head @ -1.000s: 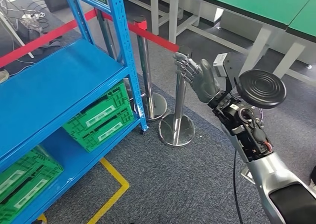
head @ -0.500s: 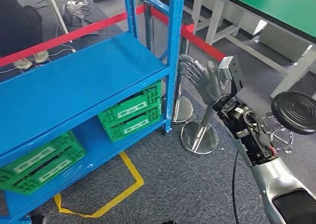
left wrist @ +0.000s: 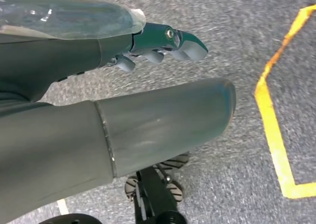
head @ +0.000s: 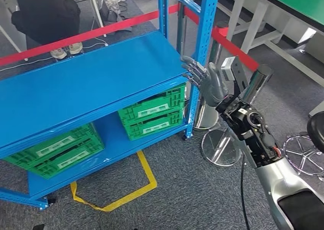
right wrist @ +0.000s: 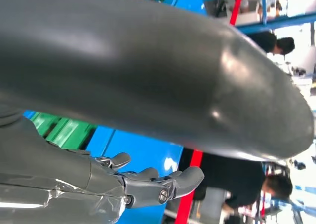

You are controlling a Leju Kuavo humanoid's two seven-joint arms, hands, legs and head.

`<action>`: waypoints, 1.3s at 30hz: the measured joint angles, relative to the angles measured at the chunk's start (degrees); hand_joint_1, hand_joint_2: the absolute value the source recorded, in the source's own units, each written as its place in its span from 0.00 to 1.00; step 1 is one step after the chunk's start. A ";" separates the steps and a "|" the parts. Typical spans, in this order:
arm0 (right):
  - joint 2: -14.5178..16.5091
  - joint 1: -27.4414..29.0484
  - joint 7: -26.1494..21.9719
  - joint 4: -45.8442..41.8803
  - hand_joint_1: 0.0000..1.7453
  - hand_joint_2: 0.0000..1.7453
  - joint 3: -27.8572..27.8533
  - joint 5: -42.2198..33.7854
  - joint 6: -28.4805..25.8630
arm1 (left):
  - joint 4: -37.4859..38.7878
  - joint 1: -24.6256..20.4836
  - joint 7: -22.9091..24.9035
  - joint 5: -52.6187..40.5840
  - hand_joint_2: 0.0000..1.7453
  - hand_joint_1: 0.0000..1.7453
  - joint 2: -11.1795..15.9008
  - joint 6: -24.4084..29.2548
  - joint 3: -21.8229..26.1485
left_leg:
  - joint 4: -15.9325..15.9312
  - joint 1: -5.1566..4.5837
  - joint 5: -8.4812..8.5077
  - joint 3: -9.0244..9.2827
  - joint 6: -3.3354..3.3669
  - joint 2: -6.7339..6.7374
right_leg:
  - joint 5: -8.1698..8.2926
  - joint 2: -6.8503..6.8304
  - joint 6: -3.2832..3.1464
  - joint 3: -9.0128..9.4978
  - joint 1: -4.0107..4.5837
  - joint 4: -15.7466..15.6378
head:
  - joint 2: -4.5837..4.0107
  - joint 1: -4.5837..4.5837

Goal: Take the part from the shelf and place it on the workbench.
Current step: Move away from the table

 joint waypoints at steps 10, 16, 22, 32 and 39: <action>0.00 -0.65 -0.13 -0.01 0.00 0.00 -0.18 0.74 0.59 | 0.00 -0.13 0.21 -0.16 0.00 0.00 0.06 0.00 -0.01 | -17.16 -0.30 6.27 9.14 3.01 1.01 | -3.62 -2.22 2.51 0.44 0.27 2.60 | 0.00 0.24; -0.04 -0.21 0.09 0.08 0.00 0.00 -0.45 0.74 0.59 | 0.00 -0.12 0.25 -0.16 0.00 0.00 -0.08 -0.04 -0.13 | -17.14 -0.35 6.24 9.44 3.64 -3.38 | -7.53 2.42 2.52 -7.09 0.11 16.64 | 0.00 1.72; -0.08 -0.22 0.11 0.09 0.00 0.00 -0.55 0.74 0.59 | 0.01 -0.04 0.32 -0.15 0.00 0.00 -0.13 -0.04 -0.35 | -16.85 -0.21 6.50 8.88 2.10 -7.89 | -0.38 6.36 1.45 -0.95 0.00 1.08 | 0.00 2.17; -0.09 -0.24 0.28 0.16 0.00 0.00 -0.47 1.37 0.09 | 0.02 0.07 0.38 -0.15 0.00 0.00 -0.08 -0.04 -0.39 | -5.03 0.01 2.38 3.07 0.36 0.07 | 0.32 1.30 0.01 -0.02 0.05 0.00 | 0.00 -0.22; -0.09 -0.35 0.74 0.15 0.00 0.00 -0.51 2.01 -0.68 | 0.02 -0.03 0.38 -0.14 0.00 0.00 -0.11 -0.03 -0.39 | -17.33 -0.29 5.88 9.73 1.37 0.41 | -0.67 0.86 -0.58 0.17 0.82 0.27 | 0.00 0.29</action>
